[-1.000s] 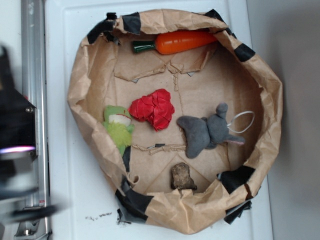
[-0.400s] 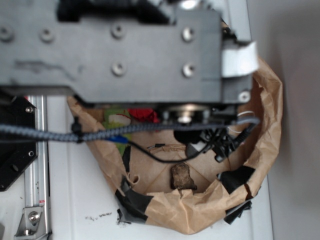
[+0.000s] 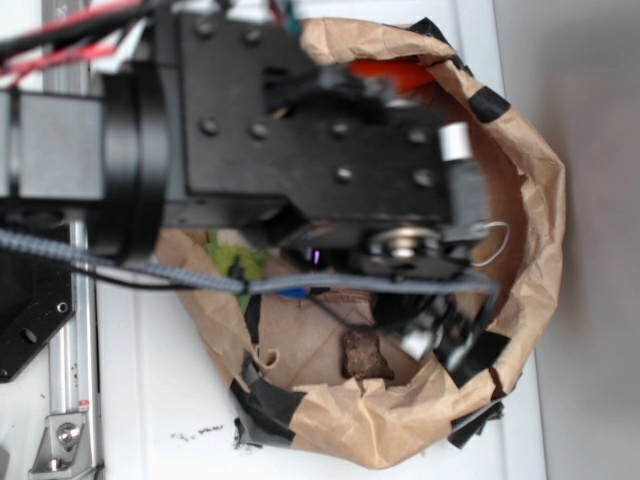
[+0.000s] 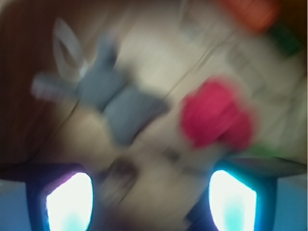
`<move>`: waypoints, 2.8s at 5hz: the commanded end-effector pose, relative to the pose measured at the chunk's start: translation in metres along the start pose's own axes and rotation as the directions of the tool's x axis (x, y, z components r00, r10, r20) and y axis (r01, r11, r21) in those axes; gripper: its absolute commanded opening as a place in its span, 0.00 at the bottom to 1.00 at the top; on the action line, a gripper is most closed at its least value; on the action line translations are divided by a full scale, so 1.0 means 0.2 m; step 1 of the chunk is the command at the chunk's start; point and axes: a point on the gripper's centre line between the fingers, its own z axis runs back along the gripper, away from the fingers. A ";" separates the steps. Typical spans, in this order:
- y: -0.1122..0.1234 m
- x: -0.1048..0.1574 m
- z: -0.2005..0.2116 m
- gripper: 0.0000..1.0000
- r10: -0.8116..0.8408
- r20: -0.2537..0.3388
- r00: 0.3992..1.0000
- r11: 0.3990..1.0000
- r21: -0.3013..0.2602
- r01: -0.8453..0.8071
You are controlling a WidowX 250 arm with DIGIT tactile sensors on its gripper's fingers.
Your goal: Grab the rock.
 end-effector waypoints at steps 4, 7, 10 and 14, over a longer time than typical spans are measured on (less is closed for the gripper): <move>-0.12 -0.09 -0.41 0.00 -0.014 -0.043 0.999 0.998 0.056 0.017; -0.10 0.16 0.22 0.00 -0.209 0.126 0.970 0.972 -0.086 0.221; -0.11 0.09 0.66 0.00 -0.724 0.315 0.613 0.676 0.148 0.722; 0.00 0.14 0.55 0.00 -0.755 0.198 0.625 0.655 0.234 0.718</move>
